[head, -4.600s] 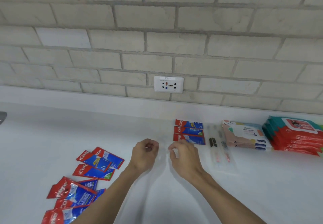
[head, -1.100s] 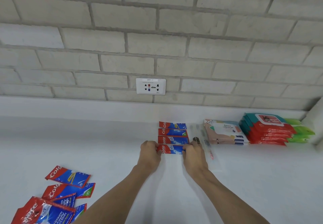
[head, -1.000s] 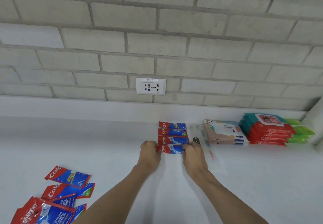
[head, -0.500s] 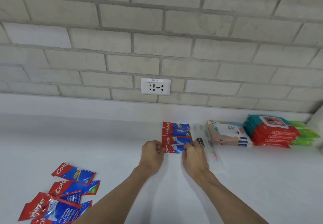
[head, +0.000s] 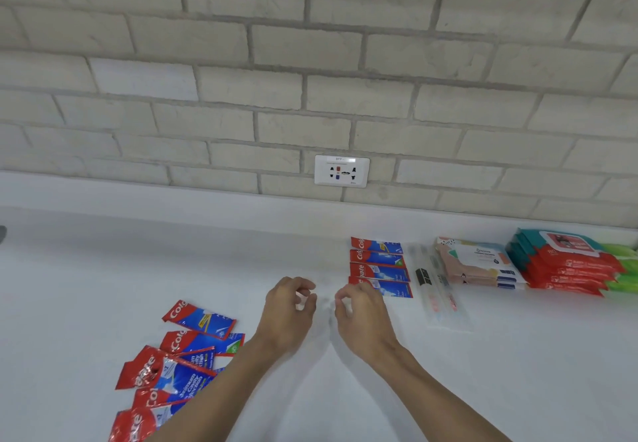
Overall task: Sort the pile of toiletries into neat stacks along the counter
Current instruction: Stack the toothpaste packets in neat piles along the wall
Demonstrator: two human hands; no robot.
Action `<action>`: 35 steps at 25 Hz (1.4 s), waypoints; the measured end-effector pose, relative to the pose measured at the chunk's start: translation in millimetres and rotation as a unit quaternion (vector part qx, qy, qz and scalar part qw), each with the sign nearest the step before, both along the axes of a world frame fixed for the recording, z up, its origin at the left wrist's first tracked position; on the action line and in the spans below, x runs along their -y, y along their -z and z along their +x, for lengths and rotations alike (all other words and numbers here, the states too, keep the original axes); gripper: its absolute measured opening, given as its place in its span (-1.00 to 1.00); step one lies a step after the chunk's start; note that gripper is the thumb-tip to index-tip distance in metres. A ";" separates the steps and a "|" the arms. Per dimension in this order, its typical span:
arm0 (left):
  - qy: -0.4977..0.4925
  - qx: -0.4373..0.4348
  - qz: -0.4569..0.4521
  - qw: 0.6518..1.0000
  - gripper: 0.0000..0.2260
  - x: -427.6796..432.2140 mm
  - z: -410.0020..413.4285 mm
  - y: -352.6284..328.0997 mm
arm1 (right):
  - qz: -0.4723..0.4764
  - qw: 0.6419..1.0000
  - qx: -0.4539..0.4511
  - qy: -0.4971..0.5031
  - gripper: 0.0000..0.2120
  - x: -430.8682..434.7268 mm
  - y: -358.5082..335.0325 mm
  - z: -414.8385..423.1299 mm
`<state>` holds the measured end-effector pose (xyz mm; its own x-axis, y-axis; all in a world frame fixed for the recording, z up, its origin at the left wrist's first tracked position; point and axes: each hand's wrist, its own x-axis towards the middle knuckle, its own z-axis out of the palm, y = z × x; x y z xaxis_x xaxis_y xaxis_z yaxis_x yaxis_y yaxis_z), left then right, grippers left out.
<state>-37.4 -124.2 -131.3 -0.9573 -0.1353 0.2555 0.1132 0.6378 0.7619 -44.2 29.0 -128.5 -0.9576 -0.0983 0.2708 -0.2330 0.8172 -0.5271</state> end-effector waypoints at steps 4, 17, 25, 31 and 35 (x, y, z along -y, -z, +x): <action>-0.017 -0.023 -0.027 0.999 -0.87 39.6 28.8 -4.8 | -0.025 0.998 0.023 -0.053 -0.85 33.6 -8.8 21.2; -0.117 0.043 -0.094 0.988 -0.84 143.2 89.9 3.4 | 0.005 0.979 0.109 -0.174 -0.79 124.0 5.1 62.7; -0.063 0.089 -0.202 0.973 -0.72 164.4 108.5 7.5 | 0.092 0.966 0.127 -0.207 -0.48 139.0 7.5 84.9; -0.065 0.120 -0.285 0.949 -0.66 169.0 113.6 3.8 | 0.017 0.972 0.156 -0.173 -0.62 147.8 10.0 85.9; -0.064 0.117 -0.277 0.951 -0.64 170.4 113.2 5.2 | -0.072 0.970 0.192 -0.131 -0.92 146.1 9.9 82.7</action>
